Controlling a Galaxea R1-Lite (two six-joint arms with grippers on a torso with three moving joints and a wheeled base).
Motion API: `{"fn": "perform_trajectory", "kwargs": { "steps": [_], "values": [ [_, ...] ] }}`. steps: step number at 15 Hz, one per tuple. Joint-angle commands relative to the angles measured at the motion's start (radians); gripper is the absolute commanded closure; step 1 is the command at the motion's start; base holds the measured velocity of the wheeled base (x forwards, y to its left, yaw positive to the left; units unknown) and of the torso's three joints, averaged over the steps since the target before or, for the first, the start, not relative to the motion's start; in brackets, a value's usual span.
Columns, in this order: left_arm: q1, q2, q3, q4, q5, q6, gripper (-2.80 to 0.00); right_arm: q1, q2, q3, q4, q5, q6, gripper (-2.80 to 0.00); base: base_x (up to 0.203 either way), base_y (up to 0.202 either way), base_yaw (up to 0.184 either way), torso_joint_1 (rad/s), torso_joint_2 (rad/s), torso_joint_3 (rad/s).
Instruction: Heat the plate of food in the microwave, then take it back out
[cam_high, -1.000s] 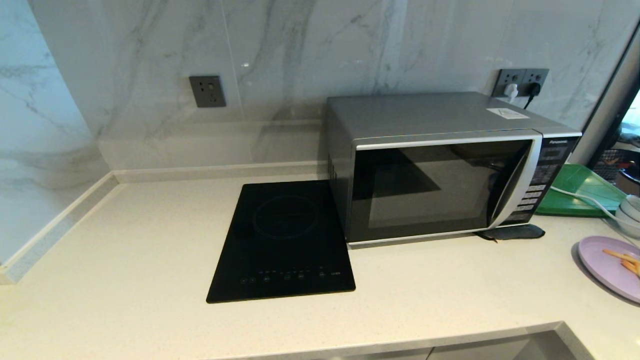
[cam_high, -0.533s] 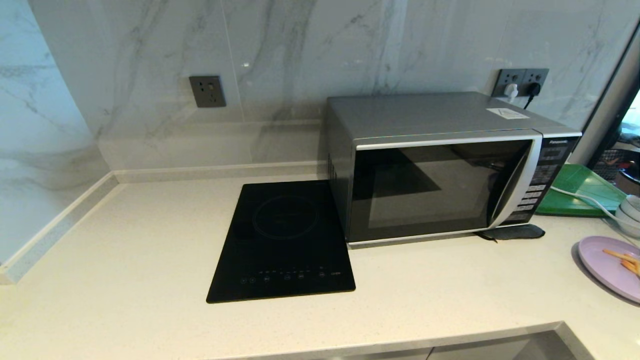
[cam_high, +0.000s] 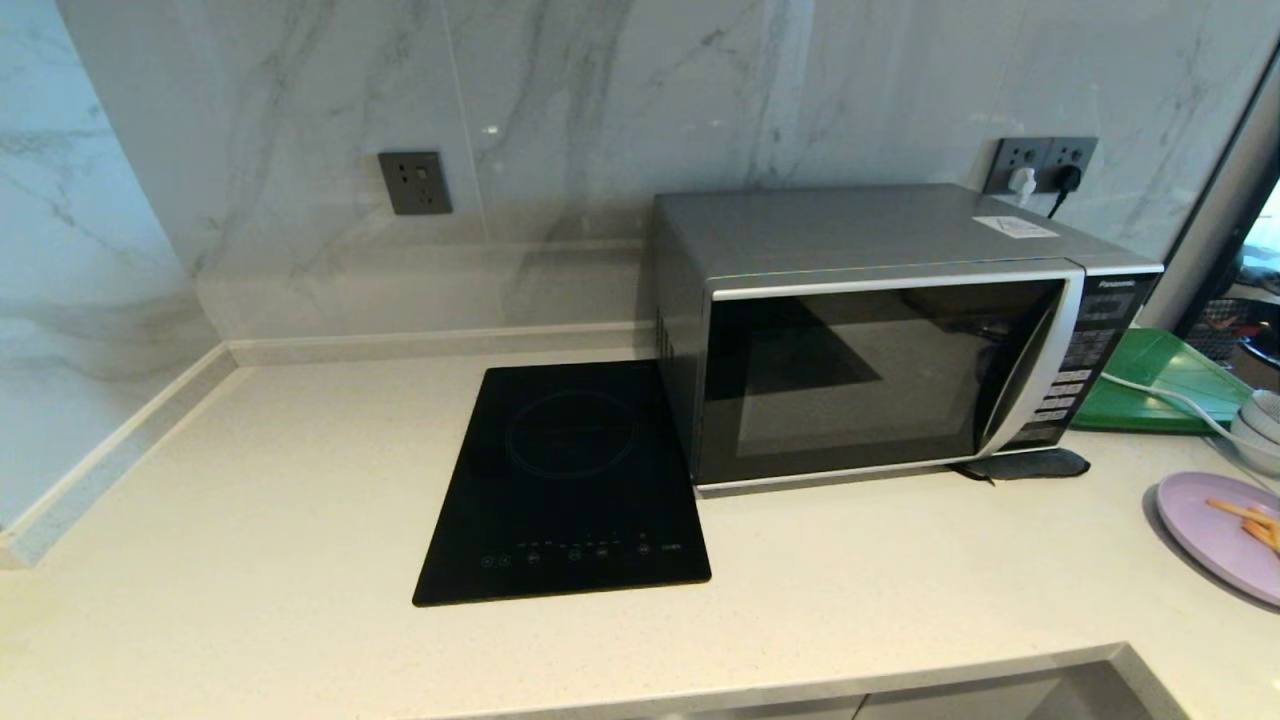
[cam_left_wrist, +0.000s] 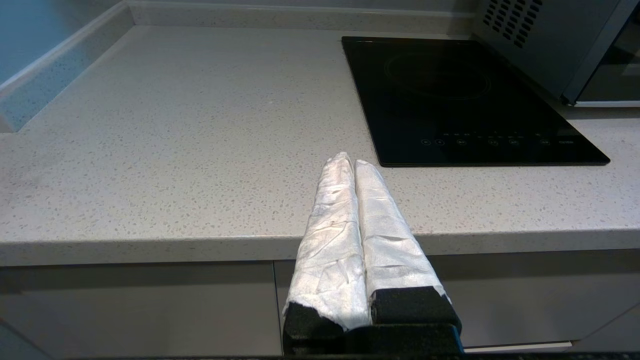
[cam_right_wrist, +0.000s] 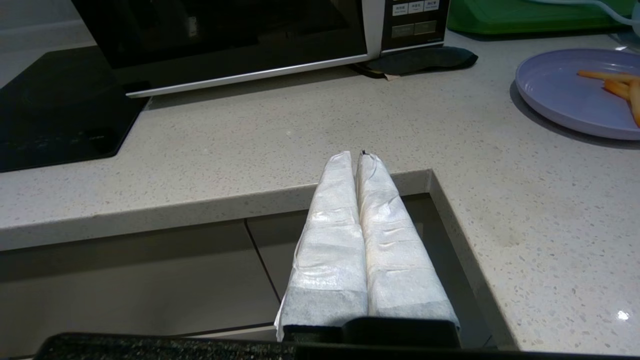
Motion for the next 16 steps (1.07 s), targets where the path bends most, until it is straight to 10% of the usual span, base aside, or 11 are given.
{"fn": "perform_trajectory", "kwargs": {
  "steps": [1, 16],
  "values": [
    [0.0, 0.001, 0.0, 0.0, 0.0, -0.001, 0.0, 0.0, 0.001, 0.002, 0.0, 0.0, 0.0, 0.0, 0.0, 0.0, 0.0, 0.0, 0.0, 0.0],
    [0.0, 0.001, 0.0, 0.0, 0.0, -0.001, 0.0, 0.0, 0.001, 0.002, 0.0, 0.0, 0.0, 0.0, 0.0, 0.0, 0.0, 0.0, 0.0, 0.0]
  ]
}}
